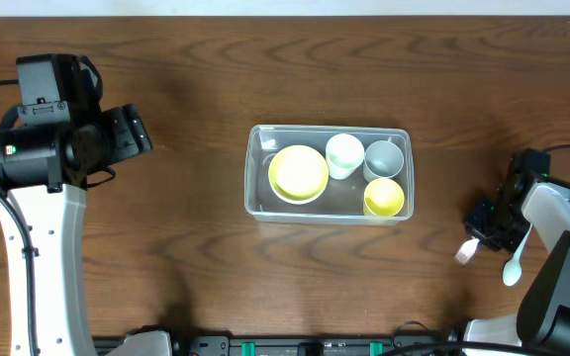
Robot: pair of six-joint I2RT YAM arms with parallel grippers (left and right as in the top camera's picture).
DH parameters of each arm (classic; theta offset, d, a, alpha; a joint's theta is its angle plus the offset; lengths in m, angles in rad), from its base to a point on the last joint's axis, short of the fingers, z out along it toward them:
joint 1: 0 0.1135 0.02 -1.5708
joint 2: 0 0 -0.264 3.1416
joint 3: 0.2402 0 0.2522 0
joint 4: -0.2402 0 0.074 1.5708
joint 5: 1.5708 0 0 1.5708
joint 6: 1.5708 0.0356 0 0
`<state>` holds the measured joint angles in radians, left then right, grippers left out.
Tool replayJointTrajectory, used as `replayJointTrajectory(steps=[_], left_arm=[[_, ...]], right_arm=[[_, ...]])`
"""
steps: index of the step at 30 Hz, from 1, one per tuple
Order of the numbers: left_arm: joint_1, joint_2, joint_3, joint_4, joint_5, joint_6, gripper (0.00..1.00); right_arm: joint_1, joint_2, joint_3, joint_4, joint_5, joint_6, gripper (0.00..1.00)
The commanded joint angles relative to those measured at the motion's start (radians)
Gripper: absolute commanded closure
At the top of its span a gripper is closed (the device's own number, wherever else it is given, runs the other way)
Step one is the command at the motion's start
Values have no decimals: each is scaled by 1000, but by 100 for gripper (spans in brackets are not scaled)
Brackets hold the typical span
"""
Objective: Pack container
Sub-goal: 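Lift the white fork and carry it toward the container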
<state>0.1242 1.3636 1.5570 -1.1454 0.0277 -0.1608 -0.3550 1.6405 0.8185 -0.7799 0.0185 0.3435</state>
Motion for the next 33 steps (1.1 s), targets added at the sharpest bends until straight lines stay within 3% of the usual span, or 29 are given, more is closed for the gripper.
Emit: replayJointTrajectory(steps=[1,11,21,27,33], left_arm=[[5,8,-4,-2,10,-10,18],[5,8,-4,-2,10,-10,18],[5,8,-4,-2,10,-10,18],[5,8,-4,-2,10,-10,18],[5,8,-4,-2,10,-10,18]], right_arm=[[-6,26,-32,0,43,-3,84],[-6,26,-30,10,23,0,99],[15,-55,154,-150,-53,16,99],[128,-216,385,-266,-53,-89,98],[374,-345,533,-253,-53,-308,94]])
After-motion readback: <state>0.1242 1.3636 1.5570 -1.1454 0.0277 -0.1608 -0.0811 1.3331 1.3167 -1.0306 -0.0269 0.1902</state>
